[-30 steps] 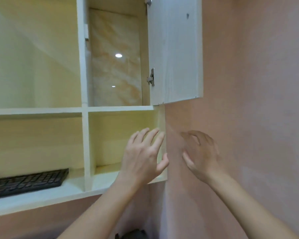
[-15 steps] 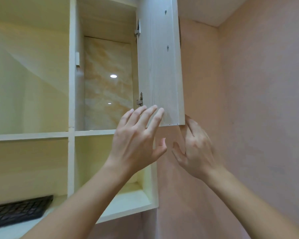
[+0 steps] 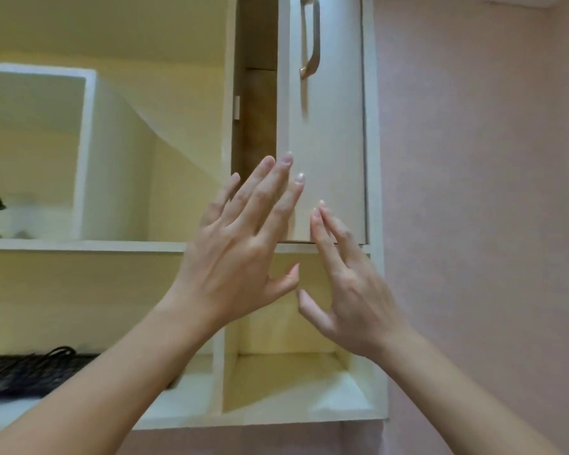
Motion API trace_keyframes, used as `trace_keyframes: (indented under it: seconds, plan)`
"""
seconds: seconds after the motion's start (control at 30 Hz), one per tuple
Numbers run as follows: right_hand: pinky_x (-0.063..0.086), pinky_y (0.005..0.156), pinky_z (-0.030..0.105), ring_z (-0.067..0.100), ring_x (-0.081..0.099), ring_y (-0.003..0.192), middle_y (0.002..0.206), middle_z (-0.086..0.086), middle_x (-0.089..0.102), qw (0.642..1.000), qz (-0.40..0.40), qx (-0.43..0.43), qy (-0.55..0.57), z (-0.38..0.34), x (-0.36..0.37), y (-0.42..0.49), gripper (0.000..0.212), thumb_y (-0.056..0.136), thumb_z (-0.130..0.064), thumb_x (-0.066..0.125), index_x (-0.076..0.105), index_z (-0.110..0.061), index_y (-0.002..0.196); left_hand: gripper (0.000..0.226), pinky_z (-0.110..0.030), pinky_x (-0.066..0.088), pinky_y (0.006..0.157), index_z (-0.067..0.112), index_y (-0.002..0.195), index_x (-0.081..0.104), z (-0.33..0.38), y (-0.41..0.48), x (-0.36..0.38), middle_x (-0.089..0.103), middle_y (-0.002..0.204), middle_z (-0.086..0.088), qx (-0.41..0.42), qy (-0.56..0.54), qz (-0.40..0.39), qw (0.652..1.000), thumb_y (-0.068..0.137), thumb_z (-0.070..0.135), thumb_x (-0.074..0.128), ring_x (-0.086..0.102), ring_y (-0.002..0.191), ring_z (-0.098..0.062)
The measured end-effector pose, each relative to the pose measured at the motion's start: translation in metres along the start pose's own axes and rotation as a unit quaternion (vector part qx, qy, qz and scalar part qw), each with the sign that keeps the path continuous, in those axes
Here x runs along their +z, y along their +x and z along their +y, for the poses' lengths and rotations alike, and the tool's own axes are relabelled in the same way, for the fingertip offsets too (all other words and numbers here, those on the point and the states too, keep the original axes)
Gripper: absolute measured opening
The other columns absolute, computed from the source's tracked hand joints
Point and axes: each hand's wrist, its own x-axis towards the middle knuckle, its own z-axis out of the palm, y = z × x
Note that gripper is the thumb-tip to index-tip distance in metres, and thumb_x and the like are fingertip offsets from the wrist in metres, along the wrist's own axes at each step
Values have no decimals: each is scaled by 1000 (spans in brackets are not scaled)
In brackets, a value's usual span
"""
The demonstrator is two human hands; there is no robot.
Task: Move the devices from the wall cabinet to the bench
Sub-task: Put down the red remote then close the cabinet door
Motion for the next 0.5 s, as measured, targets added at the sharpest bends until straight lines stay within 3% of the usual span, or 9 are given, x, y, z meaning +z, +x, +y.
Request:
trace_keyframes:
  seconds: [0.13,0.27,0.4,0.5]
  plan:
    - [30,120,41,20,7,153,166,11,7,1000,7,-20,12,3,23,9,91,86,-39,60,12,-7,156,84,-52,17,125,1,155,31,-10,-3,7,16,168,-14,17,82,-32,996,88,46,55,9,157,-26]
    - [29,119,50,22,5,154,166,8,6,999,-4,-40,24,12,37,15,91,87,-41,61,12,-10,156,90,-48,15,127,-1,156,25,-17,-9,23,15,168,-16,19,108,-54,992,86,45,55,8,157,-26]
    - [21,121,52,16,1,153,167,-1,3,998,-29,-40,33,25,43,23,83,93,-57,44,10,-17,157,95,-47,15,127,0,158,20,-25,-14,34,13,168,-17,6,125,-66,990,86,52,56,8,157,-28]
    - [18,122,50,13,0,153,167,-4,4,999,-18,-25,25,33,44,33,75,96,-58,32,10,-22,158,95,-47,18,126,1,158,22,-27,-15,41,14,168,-18,1,121,-64,991,87,54,56,9,157,-29]
